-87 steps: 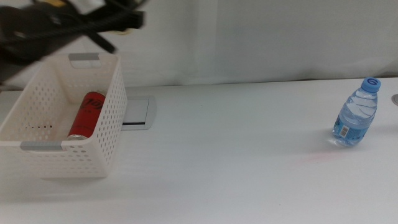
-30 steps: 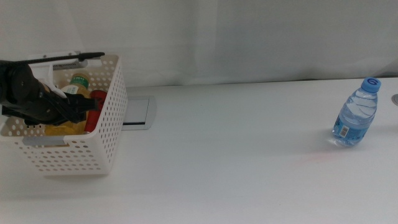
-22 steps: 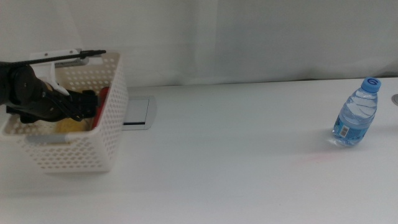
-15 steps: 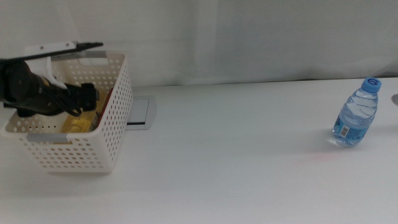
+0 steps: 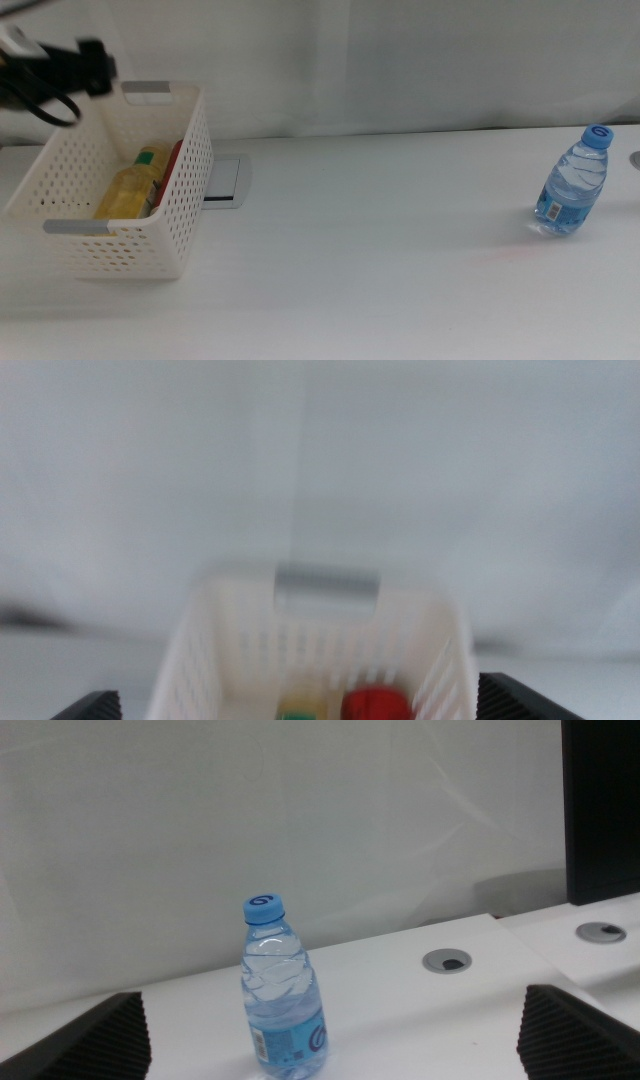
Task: Use arms to grab the bottles and put them into the dustbin to the left of the table.
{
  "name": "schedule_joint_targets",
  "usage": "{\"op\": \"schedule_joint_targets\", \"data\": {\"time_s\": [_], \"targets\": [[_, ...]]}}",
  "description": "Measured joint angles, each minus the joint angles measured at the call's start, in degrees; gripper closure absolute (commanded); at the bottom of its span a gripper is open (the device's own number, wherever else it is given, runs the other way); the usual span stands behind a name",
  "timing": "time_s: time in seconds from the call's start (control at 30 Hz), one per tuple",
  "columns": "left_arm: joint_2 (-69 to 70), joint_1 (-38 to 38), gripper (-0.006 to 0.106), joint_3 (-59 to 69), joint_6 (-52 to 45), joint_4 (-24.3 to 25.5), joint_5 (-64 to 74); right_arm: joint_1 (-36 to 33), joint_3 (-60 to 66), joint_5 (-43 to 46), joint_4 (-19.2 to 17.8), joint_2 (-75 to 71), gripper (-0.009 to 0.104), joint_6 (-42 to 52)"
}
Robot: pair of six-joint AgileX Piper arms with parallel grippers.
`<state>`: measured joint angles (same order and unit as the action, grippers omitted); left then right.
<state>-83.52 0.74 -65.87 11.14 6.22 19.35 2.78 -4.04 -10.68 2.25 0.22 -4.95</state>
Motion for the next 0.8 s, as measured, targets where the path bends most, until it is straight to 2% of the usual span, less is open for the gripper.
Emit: {"op": "schedule_joint_targets", "data": {"time_s": [0.17, 0.53, 0.63, 0.8], "targets": [[8.5, 0.0, 0.007, -0.2, -0.6, 0.0, 0.6, 0.0, 0.0, 0.0, -1.6, 0.0, -0.008, 0.0], [21.4, 0.0, 0.007, 0.4, -1.6, 0.0, 8.4, 0.0, 0.0, 2.9, -1.7, 0.0, -0.008, 0.0], [24.1, 0.0, 0.009, 2.5, -1.7, -0.1, 8.8, 0.0, 0.0, 6.4, -0.3, 0.0, -0.008, 0.0], [28.7, 0.0, 0.010, 7.7, -1.8, -0.3, 8.9, 0.0, -0.5, 8.4, 5.6, 0.0, -0.008, 0.3]]}}
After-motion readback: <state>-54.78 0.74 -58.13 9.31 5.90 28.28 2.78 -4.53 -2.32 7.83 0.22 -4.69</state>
